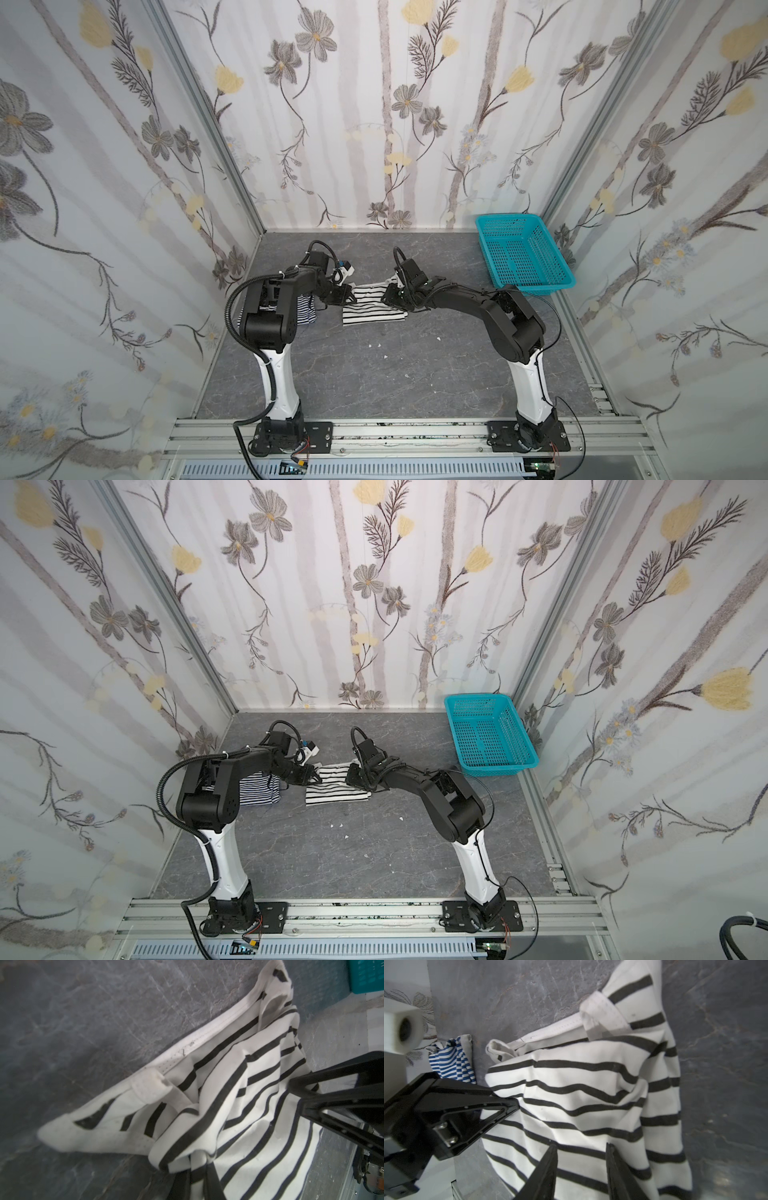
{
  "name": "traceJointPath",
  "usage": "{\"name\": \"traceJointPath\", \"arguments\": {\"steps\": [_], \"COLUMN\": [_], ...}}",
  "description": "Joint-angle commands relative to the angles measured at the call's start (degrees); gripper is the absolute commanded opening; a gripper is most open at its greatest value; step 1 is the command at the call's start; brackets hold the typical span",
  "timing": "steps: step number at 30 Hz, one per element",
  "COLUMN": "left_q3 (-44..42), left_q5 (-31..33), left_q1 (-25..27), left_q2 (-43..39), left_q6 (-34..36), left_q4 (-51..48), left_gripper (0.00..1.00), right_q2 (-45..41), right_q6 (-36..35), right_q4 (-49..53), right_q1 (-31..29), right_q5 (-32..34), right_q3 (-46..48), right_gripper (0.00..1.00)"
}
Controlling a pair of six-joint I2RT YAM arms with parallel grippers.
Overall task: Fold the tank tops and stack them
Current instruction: 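Carry the striped bundle with the left gripper onto the blue-striped top while right releases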
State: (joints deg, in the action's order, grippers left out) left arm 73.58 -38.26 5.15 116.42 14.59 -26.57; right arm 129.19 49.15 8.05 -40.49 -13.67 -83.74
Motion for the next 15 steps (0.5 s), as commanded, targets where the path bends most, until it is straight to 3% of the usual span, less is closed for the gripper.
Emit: {"name": "traceJointPath", "arguments": {"steps": [1,7,15], "left_q3": [0.17,0.20,3.58], "left_q5": [1.24,4.40,12.36], "left_q1": [-0.40,-1.88,-6.31], "left_q2": [-1.45,-4.93,-9.60], "left_q6": [0.52,2.97,8.56], "left_q4": [-3.73,-6.87,-11.75], "left_gripper": [0.00,0.00,0.00], "right_q2": [-3.77,-8.42,-5.99], "right_q6": [-2.00,-3.12,-2.74], "right_q4": [-4.89,-2.88,-2.98], "right_q1": [-0.10,0.23,-0.01], "right_q5": [-0.37,2.67,1.73], "right_q3": [0.40,1.15,-0.01], "right_gripper": [0.46,0.47,0.47]}}
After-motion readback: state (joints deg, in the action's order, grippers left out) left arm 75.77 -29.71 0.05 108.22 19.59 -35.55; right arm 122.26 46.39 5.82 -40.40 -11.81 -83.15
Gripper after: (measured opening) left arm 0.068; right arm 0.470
